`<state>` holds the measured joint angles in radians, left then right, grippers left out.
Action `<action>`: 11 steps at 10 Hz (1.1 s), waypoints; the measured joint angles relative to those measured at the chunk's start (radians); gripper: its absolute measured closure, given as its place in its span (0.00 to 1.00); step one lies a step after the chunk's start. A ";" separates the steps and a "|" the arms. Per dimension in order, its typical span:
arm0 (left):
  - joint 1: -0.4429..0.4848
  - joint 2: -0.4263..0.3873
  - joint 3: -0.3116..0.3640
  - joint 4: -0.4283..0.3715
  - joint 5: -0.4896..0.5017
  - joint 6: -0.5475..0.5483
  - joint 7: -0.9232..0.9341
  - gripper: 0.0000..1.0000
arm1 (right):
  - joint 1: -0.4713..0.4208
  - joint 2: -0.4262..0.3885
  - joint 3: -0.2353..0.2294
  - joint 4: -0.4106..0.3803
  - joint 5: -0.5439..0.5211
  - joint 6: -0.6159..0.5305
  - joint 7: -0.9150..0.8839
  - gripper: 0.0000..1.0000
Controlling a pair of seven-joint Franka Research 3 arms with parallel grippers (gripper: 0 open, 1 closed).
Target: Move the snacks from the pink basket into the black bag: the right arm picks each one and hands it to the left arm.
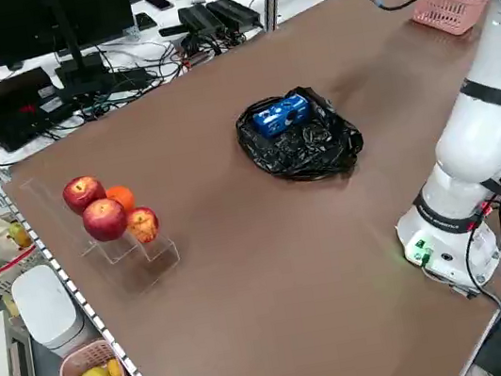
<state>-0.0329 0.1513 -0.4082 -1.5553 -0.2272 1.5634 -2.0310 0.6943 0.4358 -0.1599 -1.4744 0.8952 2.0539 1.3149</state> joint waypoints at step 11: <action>-0.057 0.007 -0.097 -0.030 0.023 0.112 -0.275 0.07 | 0.084 0.021 -0.001 0.053 0.001 0.063 0.170 0.73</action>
<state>-0.0898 0.1584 -0.5050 -1.5849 -0.2039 1.6752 -2.3058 0.7786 0.4570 -0.1613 -1.4217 0.8964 2.1173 1.4854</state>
